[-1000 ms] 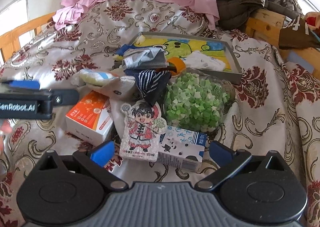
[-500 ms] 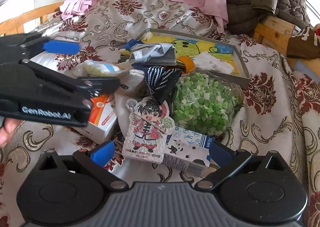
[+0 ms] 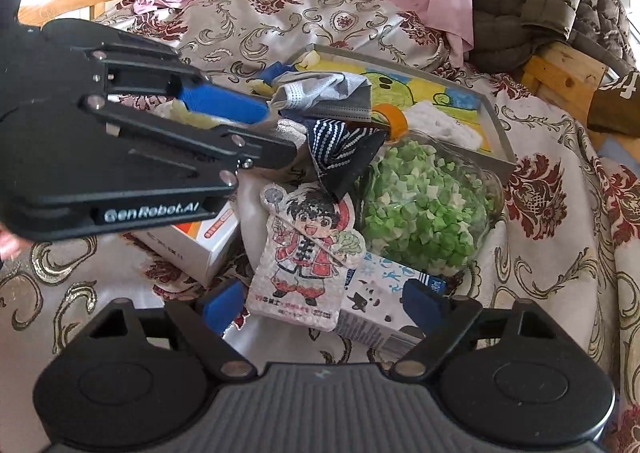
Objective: Organize soft objects
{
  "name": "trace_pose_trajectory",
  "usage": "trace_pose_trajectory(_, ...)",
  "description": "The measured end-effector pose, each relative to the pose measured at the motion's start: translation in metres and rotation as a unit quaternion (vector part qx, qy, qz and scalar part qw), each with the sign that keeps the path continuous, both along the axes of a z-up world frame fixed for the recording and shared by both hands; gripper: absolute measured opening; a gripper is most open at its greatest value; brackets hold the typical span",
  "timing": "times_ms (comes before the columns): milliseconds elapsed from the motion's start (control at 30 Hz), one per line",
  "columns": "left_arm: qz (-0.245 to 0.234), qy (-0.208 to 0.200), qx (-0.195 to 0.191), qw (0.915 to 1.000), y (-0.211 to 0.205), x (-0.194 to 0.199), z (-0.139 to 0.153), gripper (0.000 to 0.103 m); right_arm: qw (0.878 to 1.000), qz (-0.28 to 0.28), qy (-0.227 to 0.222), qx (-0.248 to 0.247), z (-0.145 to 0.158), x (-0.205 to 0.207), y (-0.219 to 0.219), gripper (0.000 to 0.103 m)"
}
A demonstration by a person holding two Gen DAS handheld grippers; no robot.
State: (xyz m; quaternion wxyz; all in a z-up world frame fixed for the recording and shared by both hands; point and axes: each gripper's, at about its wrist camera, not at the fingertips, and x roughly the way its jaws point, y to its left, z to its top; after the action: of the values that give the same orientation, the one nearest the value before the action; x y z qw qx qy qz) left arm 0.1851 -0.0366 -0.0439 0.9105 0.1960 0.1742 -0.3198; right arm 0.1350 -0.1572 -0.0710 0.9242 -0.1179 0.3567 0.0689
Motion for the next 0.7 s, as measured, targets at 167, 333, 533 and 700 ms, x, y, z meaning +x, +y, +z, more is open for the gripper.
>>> trace_pose_trajectory(167,-0.004,0.002,0.008,1.0000,-0.005,-0.001,-0.002,0.025,1.000,0.004,0.006,-0.005,-0.003,0.002,0.003,0.082)
trace_pose_trajectory(333,0.007,0.012,0.025,0.9996,-0.010,0.003,-0.005,0.014,1.000,0.008,0.012,-0.012,-0.008,0.004,0.006,0.073)
trace_pose_trajectory(533,0.034,0.033,0.008,0.9988,-0.005,0.009,0.000,0.005,1.000,0.013,0.014,-0.008,-0.006,0.004,0.005,0.057)
trace_pose_trajectory(700,0.059,0.055,-0.014,0.9967,0.001,0.005,0.005,0.003,1.000,0.012,0.008,0.006,0.003,-0.004,0.000,0.056)
